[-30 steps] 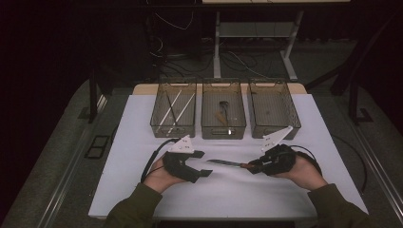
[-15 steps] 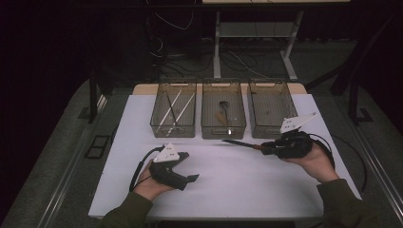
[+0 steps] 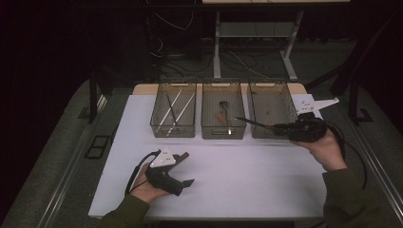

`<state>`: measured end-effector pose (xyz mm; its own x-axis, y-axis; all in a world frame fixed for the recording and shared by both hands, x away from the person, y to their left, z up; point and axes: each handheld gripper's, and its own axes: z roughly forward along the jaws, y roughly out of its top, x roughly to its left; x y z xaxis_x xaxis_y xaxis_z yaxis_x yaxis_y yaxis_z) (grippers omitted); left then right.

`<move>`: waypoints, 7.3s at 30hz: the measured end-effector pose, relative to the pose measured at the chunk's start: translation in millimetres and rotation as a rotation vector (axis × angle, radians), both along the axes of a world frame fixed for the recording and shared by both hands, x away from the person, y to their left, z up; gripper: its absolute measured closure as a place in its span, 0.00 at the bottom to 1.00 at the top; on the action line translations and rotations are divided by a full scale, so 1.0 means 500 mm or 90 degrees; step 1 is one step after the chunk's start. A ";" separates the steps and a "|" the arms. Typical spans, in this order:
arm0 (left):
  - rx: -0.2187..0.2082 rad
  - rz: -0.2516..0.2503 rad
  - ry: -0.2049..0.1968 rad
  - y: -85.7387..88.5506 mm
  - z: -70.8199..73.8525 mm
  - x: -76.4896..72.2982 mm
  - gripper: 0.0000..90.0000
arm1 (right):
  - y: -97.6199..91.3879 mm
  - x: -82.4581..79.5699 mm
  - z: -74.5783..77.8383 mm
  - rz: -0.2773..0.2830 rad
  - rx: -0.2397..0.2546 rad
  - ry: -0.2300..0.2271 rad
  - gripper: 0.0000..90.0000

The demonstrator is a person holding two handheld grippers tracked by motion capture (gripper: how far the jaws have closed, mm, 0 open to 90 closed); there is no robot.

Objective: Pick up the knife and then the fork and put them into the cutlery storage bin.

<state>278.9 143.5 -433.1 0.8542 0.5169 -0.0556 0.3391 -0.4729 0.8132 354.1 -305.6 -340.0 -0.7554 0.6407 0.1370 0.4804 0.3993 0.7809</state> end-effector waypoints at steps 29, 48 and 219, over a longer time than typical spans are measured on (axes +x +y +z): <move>-0.011 -0.004 0.001 -0.004 0.001 -0.002 0.00 | -0.077 0.132 0.004 -0.225 -0.020 0.010 0.84; -0.025 -0.009 0.003 -0.007 0.000 -0.004 0.00 | -0.029 0.213 -0.091 -0.247 -0.093 0.085 0.84; 0.128 -0.339 0.058 -0.220 0.101 0.041 0.85 | 0.213 -0.113 -0.097 0.332 -0.064 -0.016 0.28</move>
<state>299.4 33.4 -382.5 0.9959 0.0249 -0.0870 0.0768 -0.7402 0.6680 297.6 -198.8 -388.6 -0.9796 0.1876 0.0717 0.1790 0.6536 0.7354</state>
